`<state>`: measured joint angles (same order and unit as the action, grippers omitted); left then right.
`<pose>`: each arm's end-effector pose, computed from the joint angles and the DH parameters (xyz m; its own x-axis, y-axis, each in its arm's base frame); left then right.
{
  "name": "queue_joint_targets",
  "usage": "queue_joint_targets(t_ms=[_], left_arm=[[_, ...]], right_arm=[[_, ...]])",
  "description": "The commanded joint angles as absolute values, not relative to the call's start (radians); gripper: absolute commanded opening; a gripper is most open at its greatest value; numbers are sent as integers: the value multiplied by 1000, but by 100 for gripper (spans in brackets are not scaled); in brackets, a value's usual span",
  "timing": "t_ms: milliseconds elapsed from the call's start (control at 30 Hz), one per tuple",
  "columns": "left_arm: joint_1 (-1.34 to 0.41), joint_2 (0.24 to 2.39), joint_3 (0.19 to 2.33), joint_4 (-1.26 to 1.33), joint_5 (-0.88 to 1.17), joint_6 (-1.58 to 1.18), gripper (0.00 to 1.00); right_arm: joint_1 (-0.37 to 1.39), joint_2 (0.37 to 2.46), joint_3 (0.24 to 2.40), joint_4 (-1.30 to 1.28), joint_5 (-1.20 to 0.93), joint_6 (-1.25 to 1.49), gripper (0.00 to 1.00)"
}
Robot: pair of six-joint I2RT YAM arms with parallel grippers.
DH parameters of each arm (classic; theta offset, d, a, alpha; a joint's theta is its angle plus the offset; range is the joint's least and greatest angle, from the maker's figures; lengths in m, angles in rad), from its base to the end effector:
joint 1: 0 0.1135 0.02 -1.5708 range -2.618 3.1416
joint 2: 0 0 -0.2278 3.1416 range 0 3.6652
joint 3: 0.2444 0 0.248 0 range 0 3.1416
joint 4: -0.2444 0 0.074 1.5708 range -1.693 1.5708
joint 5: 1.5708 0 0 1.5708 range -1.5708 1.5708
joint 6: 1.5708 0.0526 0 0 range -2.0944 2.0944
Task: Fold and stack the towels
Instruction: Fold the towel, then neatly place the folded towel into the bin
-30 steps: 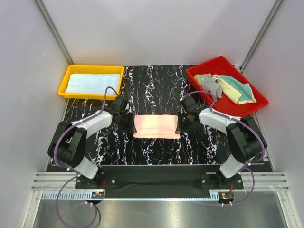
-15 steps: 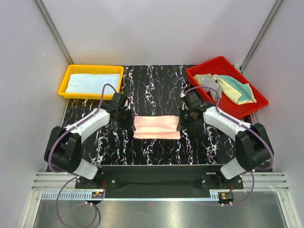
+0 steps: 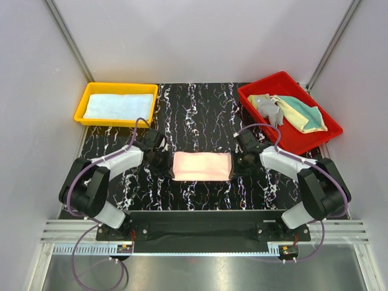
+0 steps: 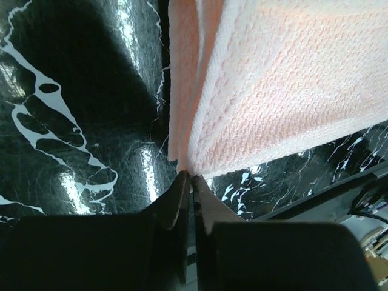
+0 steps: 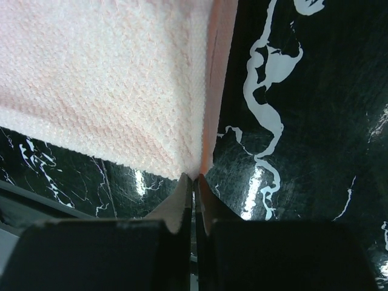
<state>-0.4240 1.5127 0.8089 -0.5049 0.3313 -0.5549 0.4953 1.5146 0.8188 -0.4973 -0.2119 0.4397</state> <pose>0.2417 -0.1279 0.1152 -0.9848 -0.1021 -0.1408 -0.0291 0.8950 -0.4452 0.2381 0.1412 0.1162 -0.9669 -0.0493 -0.2505 -0.1341 0.9330 0.3339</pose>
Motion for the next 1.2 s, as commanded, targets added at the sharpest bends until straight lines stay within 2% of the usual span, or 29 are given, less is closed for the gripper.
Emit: queue_joint_targets(t_ms=[0, 33, 67, 133, 200, 300, 433, 533, 767, 1000, 1167], left_arm=[[-422, 1519, 836, -466, 318, -546, 10], [-422, 1520, 847, -492, 305, -545, 14], [-420, 1522, 876, -512, 264, -534, 22], [-422, 1517, 916, -592, 210, -525, 29], [-422, 1499, 995, -652, 102, -520, 36], [-425, 1447, 1061, -678, 84, -511, 39], [-426, 1449, 1063, -545, 244, -517, 41], [-430, 1523, 1060, -470, 314, -509, 41], [-373, 1762, 1178, -377, 307, -445, 40], [-345, 1888, 1339, -434, 340, -411, 40], [-350, 1763, 1351, -498, 336, -393, 47]], right_arm=[[500, 1494, 813, -433, -184, 443, 5], [500, 1488, 811, -431, -184, 445, 18], [500, 1483, 813, -436, -187, 446, 23], [499, 1459, 825, -483, -187, 456, 30], [500, 1419, 854, -531, -167, 468, 32], [500, 1367, 908, -618, -146, 479, 29], [500, 1400, 969, -606, -172, 469, 24], [499, 1472, 985, -508, -175, 453, 22], [434, 1721, 1048, -347, -196, 390, 19], [426, 1761, 1054, -351, -149, 353, 22], [428, 1675, 1084, -463, -239, 356, 27]])
